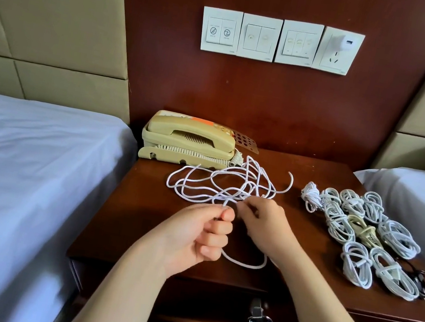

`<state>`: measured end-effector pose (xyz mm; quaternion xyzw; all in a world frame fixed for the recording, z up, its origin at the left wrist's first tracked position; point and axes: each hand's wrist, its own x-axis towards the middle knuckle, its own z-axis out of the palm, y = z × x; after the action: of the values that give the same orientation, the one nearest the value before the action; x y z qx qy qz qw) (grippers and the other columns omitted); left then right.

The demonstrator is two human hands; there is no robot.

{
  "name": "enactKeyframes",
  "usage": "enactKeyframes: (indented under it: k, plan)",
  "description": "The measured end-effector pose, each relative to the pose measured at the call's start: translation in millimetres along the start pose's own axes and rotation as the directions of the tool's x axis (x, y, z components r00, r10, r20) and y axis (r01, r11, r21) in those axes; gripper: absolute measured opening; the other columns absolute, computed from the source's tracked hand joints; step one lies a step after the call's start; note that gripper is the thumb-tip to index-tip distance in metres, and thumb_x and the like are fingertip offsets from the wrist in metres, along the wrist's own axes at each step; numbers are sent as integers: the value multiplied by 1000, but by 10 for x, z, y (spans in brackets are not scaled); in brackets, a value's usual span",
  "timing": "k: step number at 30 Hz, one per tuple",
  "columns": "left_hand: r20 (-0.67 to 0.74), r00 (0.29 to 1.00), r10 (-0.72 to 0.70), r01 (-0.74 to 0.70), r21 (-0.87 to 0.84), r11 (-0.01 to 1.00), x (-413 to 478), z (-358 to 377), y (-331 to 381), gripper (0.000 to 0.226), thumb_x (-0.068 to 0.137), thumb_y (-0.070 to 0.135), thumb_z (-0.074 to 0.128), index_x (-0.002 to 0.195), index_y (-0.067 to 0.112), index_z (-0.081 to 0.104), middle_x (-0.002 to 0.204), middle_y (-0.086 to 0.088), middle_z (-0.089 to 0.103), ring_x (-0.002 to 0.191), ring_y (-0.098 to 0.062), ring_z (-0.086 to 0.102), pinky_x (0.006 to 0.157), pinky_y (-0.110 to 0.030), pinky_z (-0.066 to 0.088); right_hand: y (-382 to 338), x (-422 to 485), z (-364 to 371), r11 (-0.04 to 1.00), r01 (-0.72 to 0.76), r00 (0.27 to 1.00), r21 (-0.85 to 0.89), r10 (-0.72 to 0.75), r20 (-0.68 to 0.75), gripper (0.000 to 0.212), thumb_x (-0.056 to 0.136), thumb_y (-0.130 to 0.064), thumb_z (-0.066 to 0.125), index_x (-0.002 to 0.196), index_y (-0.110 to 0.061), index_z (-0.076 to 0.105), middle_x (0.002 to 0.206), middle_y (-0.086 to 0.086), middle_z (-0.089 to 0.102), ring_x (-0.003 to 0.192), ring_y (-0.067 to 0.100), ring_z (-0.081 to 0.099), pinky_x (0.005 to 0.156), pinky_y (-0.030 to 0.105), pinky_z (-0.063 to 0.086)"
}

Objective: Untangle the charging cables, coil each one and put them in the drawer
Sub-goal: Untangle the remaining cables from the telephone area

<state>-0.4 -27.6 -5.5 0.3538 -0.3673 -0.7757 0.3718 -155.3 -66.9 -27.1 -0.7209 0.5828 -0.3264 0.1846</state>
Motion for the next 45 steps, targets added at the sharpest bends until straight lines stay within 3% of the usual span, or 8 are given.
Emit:
enactKeyframes:
  k: [7,13,19,24,29,37,42,45]
  plan:
    - [-184,977,108,-100,53,994,42,-102,-5,50,100,30,38,52,18,34,49,6,17,36,-6,17,35,-18,23,-114,122,286,954,6,999,301,9,-48,22,95,-10,49,76,-9,60,52,-5,52,40,1,48,47,12,38]
    - [-13,993,121,-118,147,982,-11,-73,-2,48,94,36,41,49,19,37,53,6,17,42,-5,16,38,-17,23,-58,103,79,919,39,998,393,-19,-53,27,95,-11,52,70,-19,61,55,-9,53,48,-1,46,54,18,35]
    - [115,985,129,-147,165,975,-73,165,15,43,84,43,47,49,20,36,53,7,16,42,-5,14,37,-15,17,14,-99,-190,962,106,994,252,-99,-42,22,91,-14,58,69,-19,63,55,-7,51,52,3,39,53,21,32]
    - [-33,972,233,-235,-53,971,5,309,49,43,86,38,44,48,18,38,48,8,18,35,-3,17,32,-15,18,-109,-300,-305,992,124,973,4,-123,195,26,89,-21,59,65,-30,63,54,-12,52,54,5,43,54,18,34]
    - [-212,934,287,-321,-149,935,121,331,72,45,102,29,32,60,14,35,46,8,20,32,-4,18,30,-15,18,-329,-473,-384,977,213,919,-15,-195,344,21,93,-27,56,84,-12,68,57,-6,47,55,9,40,53,19,32]
    - [-349,813,465,-355,337,872,209,134,-50,44,104,27,28,66,10,43,46,6,29,39,-9,30,41,-19,33,-465,-538,-445,965,249,899,76,-260,352,30,93,-22,54,72,-2,62,52,1,46,49,9,38,49,16,30]
    - [-277,782,558,-315,596,739,224,156,-92,41,102,19,33,67,10,52,52,5,49,40,-1,45,43,-14,38,-451,-479,-433,972,207,951,113,-227,210,25,91,-23,59,68,-16,63,56,1,57,50,7,44,50,17,33]
    - [-210,805,555,-297,667,683,235,202,-88,42,102,20,33,68,11,55,55,2,55,52,-11,53,57,-28,50,-448,-447,-462,963,194,968,190,-219,124,23,91,-20,61,70,-12,68,54,-10,60,48,4,48,50,13,32]
